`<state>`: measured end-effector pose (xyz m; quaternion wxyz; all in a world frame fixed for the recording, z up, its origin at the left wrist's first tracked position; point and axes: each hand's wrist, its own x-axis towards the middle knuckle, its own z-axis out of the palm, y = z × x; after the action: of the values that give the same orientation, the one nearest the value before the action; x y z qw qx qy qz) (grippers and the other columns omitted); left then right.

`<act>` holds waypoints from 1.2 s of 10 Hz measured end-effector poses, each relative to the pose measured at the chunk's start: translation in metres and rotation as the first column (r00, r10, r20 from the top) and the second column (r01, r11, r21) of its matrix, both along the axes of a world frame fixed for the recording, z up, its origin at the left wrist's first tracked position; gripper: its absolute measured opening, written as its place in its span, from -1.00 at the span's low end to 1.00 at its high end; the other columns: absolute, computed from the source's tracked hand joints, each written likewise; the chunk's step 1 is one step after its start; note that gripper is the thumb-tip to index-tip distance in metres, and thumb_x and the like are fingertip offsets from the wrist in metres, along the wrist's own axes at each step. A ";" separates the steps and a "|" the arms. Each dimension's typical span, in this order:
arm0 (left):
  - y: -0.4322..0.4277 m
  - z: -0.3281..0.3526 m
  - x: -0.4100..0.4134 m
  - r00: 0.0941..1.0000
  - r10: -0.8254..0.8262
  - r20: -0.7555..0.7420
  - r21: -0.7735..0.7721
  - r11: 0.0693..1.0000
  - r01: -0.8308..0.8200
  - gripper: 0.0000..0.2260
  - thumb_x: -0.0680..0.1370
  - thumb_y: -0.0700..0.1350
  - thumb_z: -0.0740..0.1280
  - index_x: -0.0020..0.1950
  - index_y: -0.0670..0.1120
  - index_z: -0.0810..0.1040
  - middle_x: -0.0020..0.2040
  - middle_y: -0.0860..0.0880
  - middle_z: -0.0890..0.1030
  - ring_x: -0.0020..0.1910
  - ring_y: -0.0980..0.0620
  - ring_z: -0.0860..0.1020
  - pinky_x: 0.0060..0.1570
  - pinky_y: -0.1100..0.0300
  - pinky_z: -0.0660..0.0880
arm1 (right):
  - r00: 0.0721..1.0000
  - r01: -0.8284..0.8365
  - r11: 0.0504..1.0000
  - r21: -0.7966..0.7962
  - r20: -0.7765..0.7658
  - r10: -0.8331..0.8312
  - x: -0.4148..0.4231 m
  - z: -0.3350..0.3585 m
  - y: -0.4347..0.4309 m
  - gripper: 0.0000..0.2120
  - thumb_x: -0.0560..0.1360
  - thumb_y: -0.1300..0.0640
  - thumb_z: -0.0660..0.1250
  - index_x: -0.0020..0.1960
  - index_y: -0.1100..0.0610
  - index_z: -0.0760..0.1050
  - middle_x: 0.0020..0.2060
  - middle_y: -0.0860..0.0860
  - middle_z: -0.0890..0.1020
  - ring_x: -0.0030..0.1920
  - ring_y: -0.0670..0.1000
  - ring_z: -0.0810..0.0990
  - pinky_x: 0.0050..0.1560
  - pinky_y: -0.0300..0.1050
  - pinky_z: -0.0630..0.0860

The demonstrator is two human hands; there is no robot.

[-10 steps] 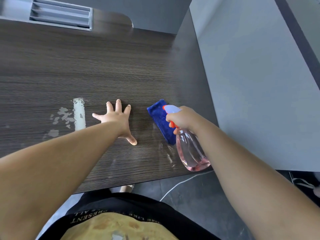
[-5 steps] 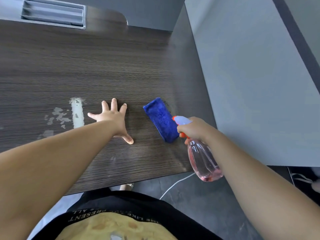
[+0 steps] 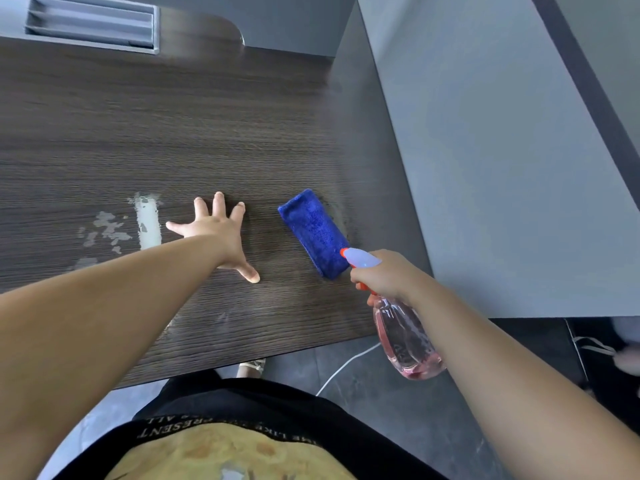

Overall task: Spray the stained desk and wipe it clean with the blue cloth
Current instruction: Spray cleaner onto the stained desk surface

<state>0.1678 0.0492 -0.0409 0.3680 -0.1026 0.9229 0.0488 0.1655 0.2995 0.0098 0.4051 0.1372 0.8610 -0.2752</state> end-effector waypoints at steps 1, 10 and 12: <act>0.000 0.000 0.000 1.000 0.001 0.001 0.000 1.000 -0.001 0.28 0.05 0.35 0.54 0.53 0.10 -0.19 0.53 -0.05 -0.22 0.50 -0.21 -0.19 0.26 -0.48 0.12 | 0.999 -0.024 0.999 -0.030 -0.022 0.023 -0.004 0.000 -0.008 -0.62 0.39 0.06 0.25 0.18 0.11 0.49 -0.27 0.01 0.52 -0.51 0.01 0.50 -0.23 -0.11 0.48; 0.002 0.003 0.000 1.000 -0.007 0.015 -0.017 1.000 0.007 0.28 0.07 0.34 0.54 0.53 0.07 -0.20 0.53 -0.06 -0.20 0.50 -0.23 -0.16 0.25 -0.46 0.17 | 0.993 -0.116 0.990 -0.077 -0.045 0.113 -0.009 0.006 -0.001 -0.69 0.43 0.02 0.27 0.17 -0.08 0.49 -0.11 0.01 0.59 -0.43 -0.02 0.60 -0.24 -0.19 0.47; 0.004 0.005 -0.009 0.999 0.037 -0.006 0.007 0.999 -0.037 0.08 0.13 0.32 0.52 0.49 0.03 0.06 0.44 -0.07 0.07 0.43 -0.19 0.08 0.23 -0.31 0.35 | 0.931 -0.088 0.971 -0.223 -0.365 0.000 -0.027 0.029 0.017 -0.67 0.51 0.05 0.32 0.26 -0.12 0.39 0.03 -0.09 0.54 -0.25 0.10 0.66 -0.07 -0.11 0.53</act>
<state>0.1584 0.0529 -0.0359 0.3645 -0.1183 0.9218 0.0591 0.1388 0.3162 0.0390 0.2588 0.0156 0.8849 -0.3869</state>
